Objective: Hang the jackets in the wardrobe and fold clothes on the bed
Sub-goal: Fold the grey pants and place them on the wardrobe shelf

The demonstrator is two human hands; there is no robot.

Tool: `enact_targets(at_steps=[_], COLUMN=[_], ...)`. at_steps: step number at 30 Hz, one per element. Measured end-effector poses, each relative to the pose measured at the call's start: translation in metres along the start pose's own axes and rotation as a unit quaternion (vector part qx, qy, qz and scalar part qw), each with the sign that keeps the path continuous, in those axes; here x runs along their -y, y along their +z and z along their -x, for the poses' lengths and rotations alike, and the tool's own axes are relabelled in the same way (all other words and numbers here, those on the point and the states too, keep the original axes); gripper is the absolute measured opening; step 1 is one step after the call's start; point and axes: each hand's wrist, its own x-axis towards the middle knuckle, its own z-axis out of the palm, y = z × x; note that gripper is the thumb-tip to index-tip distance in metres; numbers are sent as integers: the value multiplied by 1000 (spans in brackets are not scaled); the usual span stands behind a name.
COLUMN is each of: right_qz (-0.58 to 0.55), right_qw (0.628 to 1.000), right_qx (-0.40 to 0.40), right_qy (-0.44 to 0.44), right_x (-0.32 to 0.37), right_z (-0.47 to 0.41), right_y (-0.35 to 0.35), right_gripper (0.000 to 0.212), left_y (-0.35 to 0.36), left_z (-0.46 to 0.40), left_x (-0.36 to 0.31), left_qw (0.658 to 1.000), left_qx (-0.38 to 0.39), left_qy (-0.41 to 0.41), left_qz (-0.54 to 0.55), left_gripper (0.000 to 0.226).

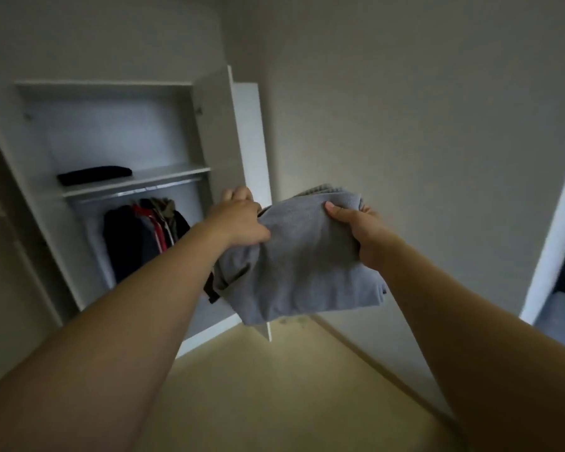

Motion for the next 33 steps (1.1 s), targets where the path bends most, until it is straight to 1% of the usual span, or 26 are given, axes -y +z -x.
enact_targets(at_steps=[2, 5, 6, 8, 10, 11, 13, 15, 16, 18, 19, 23, 26, 28, 31, 33], right_qz=[20, 26, 31, 32, 19, 14, 2, -7, -14, -42, -53, -57, -72, -68, -47, -38], right_qw=[999, 998, 997, 995, 993, 993, 991, 989, 987, 982, 980, 975, 971, 969, 969, 970], right_qx=[29, 63, 72, 92, 113, 120, 133, 149, 159, 182, 190, 216, 228, 237, 241, 235], right_qy=[-1, -3, -1, 6, 3, 1, -3, -6, -6, -7, -5, 19, 30, 32, 35, 43], right_x=[-7, -22, -28, -42, -55, -61, -67, -65, -65, -64, -66, -87, -108, -122, -145, -151], right_z=[-28, -76, -95, -134, -177, -201, -250, -303, -327, -375, -397, -481, -547, -593, -666, -713], right_y=[44, 104, 124, 162, 199, 217, 251, 288, 305, 340, 358, 423, 470, 502, 551, 584], right_gripper=[28, 37, 40, 41, 31, 28, 30, 39, 36, 20, 18, 20, 19, 23, 42, 50], left_y=[-7, -4, 0, 8, 16, 19, 20, 13, 10, 5, 4, 16, 34, 47, 68, 74], left_z=[-4, -16, -24, -42, -66, -80, -113, -150, -167, -198, -214, -270, -315, -347, -399, -441], left_x=[49, 115, 137, 179, 221, 242, 283, 324, 342, 378, 395, 471, 533, 575, 642, 687], left_qw=[1000, 996, 995, 994, 991, 988, 984, 981, 979, 974, 972, 966, 961, 959, 956, 953], left_qx=[3, 12, 9, 5, -8, -20, -41, -50, -54, -65, -68, -66, -69, -64, -69, -75], left_qy=[-21, -71, -81, -106, -136, -151, -172, -187, -197, -217, -225, -247, -265, -273, -280, -286], left_qz=[12, 54, 49, 31, 15, 7, -1, -6, -8, -11, -13, -16, -33, -43, -56, -64], left_gripper=[40, 9, 5, 7, 26, 31, 24, 14, 11, 6, 5, 16, 14, 11, 9, 11])
